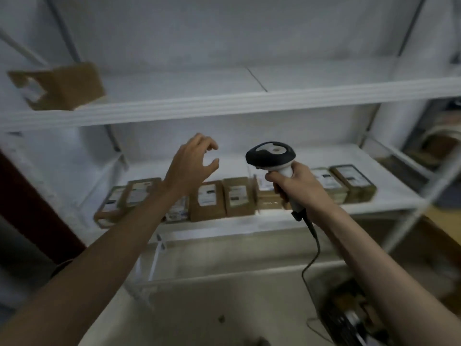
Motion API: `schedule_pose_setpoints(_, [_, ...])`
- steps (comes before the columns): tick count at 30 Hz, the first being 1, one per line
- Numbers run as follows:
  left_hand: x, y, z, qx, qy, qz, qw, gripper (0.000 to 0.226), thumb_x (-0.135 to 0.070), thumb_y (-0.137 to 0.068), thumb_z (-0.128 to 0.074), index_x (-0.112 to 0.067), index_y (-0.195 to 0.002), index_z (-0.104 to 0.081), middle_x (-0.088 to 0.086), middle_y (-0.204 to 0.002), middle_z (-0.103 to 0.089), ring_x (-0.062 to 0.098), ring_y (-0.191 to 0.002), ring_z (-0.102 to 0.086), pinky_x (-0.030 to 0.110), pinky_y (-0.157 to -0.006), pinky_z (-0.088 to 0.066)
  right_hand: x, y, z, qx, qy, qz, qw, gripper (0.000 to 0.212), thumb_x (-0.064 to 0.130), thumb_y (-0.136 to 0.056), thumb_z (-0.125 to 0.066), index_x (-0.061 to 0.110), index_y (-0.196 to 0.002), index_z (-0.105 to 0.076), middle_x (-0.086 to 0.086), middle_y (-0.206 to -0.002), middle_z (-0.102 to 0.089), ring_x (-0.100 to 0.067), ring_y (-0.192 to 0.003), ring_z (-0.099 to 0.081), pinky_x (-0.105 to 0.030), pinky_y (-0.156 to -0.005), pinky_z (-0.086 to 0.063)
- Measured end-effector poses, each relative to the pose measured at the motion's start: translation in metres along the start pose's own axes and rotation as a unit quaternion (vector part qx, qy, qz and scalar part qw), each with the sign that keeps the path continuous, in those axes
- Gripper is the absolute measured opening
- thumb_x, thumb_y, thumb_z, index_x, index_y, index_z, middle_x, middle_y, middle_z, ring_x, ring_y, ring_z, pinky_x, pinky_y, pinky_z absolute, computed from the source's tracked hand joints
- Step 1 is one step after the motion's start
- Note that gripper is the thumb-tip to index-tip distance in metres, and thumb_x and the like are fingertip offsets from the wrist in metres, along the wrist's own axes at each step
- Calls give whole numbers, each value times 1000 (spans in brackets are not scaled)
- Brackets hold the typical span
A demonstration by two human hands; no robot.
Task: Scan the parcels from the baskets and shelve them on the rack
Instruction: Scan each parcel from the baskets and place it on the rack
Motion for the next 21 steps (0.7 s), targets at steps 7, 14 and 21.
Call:
schedule_pose_setpoints(7, [-128,-13,-114,122,71,-95,985,4,-22,-92,-65,-19,-95,-66,-4,-96,-62,18,-93,-58,38,-80,-48,-70,73,124,-87,44,-87,991,13,22,-87,-68,16,-98,-63,1,-57,-63,-10,-45,-52,-27,-47,-44])
schedule_pose_setpoints(14, [-262,-44,-209,199,122,-164,958,2,-23,-89,-64,-23,-89,-66,-7,-93,-62,14,-87,-59,43,-76,-53,-134,121,252,-183,36,-137,973,7,19,-91,-66,19,-98,-63,6,-58,-65,-9,-49,-56,-25,-46,-46])
schedule_pose_setpoints(21, [-367,-41,-306,287,154,-154,933,6,-20,-89,-63,-19,-89,-69,-4,-92,-65,15,-87,-60,43,-77,-53,-217,144,353,-176,18,-218,960,27,23,-91,-66,21,-117,-61,-1,-92,-67,-12,-72,-58,-29,-63,-46])
Point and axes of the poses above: each hand's wrist, its own y-axis away from the middle knuckle, its own z-axis out of the back of the hand, x = y × z, the point moved 2 cm from there along -y, towards the middle knuckle
